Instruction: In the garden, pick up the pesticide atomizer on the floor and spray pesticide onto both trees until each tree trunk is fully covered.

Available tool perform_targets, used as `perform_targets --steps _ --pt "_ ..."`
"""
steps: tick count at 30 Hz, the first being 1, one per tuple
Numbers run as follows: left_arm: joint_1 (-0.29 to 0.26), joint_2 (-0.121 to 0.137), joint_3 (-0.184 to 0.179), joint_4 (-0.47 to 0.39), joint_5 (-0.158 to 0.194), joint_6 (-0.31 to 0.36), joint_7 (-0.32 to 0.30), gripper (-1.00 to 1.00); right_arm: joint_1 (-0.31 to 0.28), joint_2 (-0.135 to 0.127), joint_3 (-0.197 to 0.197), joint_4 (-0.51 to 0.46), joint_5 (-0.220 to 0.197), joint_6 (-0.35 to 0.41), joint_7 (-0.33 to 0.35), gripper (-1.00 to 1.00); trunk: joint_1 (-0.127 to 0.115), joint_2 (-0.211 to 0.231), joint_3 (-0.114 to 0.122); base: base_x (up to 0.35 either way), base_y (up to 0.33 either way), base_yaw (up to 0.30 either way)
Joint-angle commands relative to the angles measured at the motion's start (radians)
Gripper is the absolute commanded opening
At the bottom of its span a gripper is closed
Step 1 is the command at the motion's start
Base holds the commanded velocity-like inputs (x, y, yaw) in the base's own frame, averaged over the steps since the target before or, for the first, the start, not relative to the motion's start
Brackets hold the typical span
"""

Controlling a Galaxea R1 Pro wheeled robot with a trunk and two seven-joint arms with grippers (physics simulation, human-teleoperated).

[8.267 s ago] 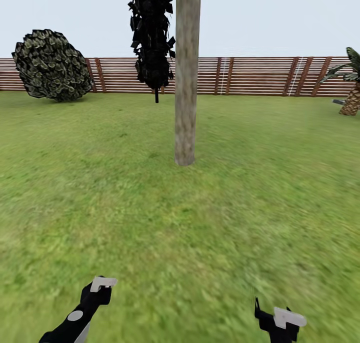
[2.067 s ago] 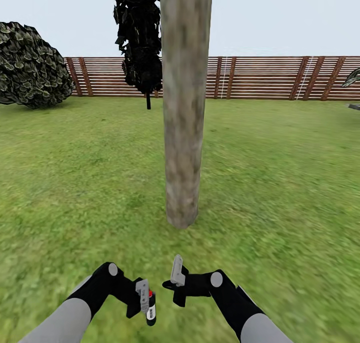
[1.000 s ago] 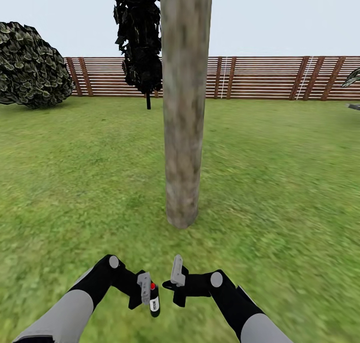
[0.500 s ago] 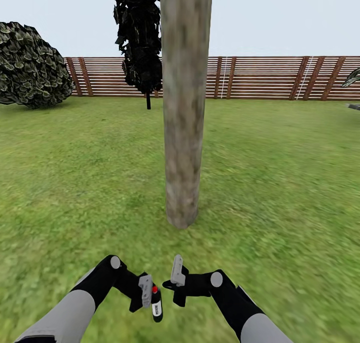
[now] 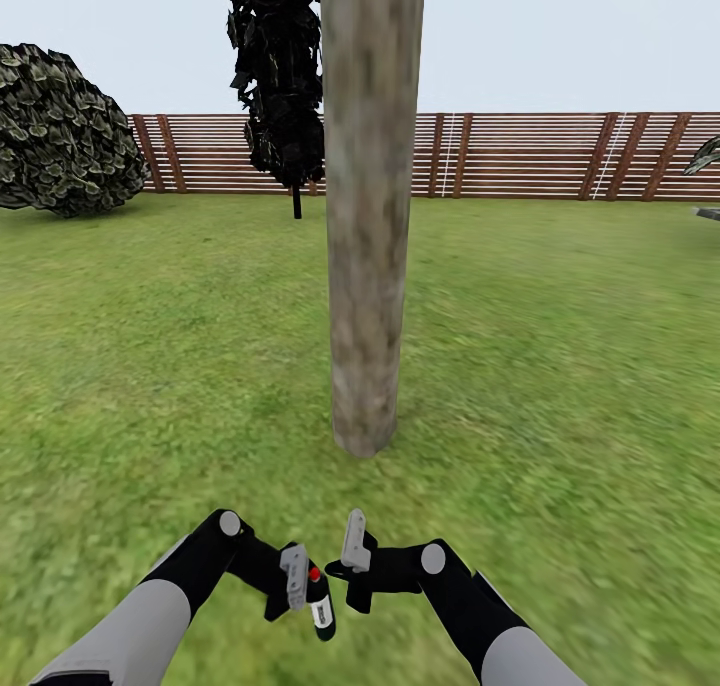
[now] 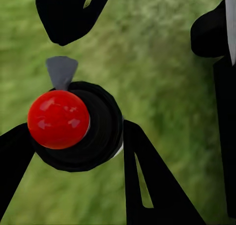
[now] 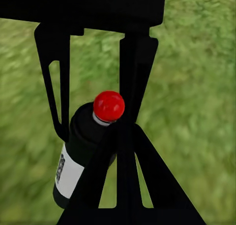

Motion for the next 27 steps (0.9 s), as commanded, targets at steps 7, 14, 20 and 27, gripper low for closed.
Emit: perform_targets --steps 7,14,20,27 --pt "0.000 0.000 -0.001 0.000 0.007 0.000 0.000 -1.00 0.000 0.000 0.000 0.000 0.000 0.000 0.000 -1.00 0.000 0.000 0.000 0.000 0.000 0.000" --pt "0.000 0.000 -0.001 0.000 0.007 0.000 -0.001 -1.00 0.000 0.000 0.000 0.000 0.000 0.000 0.000 -1.00 0.000 0.000 0.000 0.000 0.000 0.000" --pt "0.000 -0.001 0.001 0.000 0.009 0.000 -0.002 -1.00 0.000 0.000 0.000 0.000 0.000 0.000 0.000 -1.00 0.000 0.000 0.000 0.000 0.000 0.000" --pt "0.000 -0.001 0.001 0.000 0.013 0.000 -0.002 -1.00 0.000 -0.001 -0.001 0.001 0.000 0.000 -0.001 -1.00 0.000 0.000 0.000 0.000 0.000 0.000"
